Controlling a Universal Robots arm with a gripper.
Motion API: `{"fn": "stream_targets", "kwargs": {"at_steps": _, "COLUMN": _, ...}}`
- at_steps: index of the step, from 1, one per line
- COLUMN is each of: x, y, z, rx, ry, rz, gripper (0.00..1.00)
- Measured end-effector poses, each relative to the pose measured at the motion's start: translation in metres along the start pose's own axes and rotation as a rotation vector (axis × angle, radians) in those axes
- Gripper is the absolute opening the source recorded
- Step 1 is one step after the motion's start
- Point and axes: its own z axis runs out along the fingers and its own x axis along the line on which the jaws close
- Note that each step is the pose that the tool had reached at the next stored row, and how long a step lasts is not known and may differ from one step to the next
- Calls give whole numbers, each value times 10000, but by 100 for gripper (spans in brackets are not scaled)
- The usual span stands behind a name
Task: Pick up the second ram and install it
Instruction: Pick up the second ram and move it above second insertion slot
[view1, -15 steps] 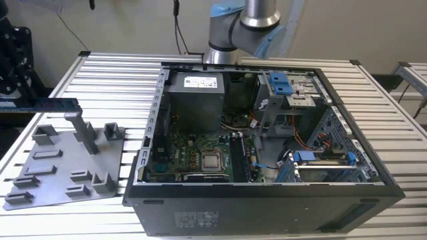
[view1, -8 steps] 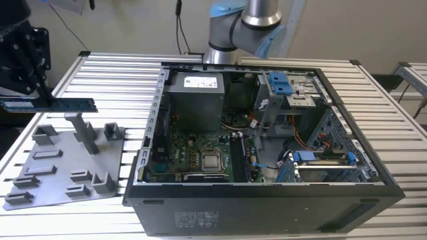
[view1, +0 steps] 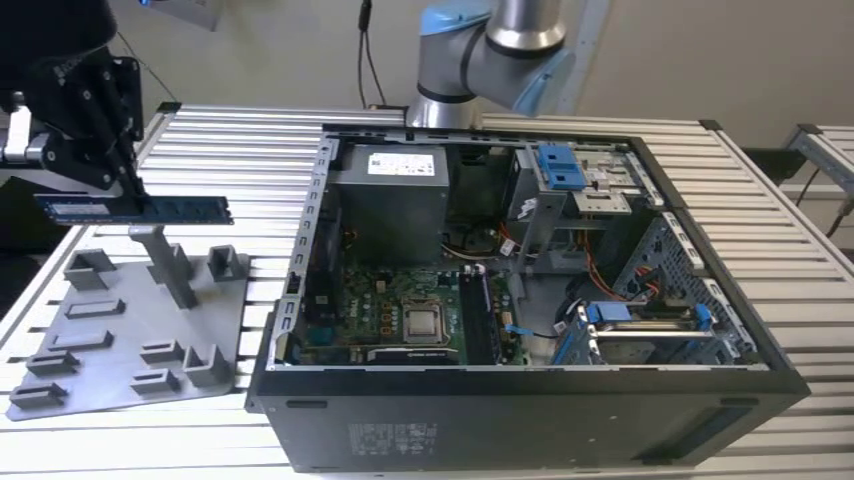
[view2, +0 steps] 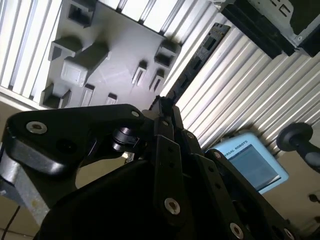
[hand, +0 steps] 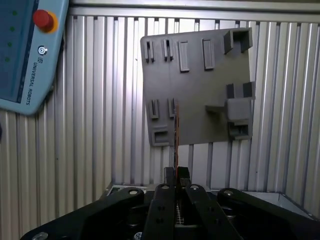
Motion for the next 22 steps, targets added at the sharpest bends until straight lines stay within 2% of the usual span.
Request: {"fn": "stream_targets", "kwargs": {"at_steps": 22, "x": 17, "y": -856, "z": -22, "rx": -45, "ry": 0, "rz": -78, "gripper": 14}}
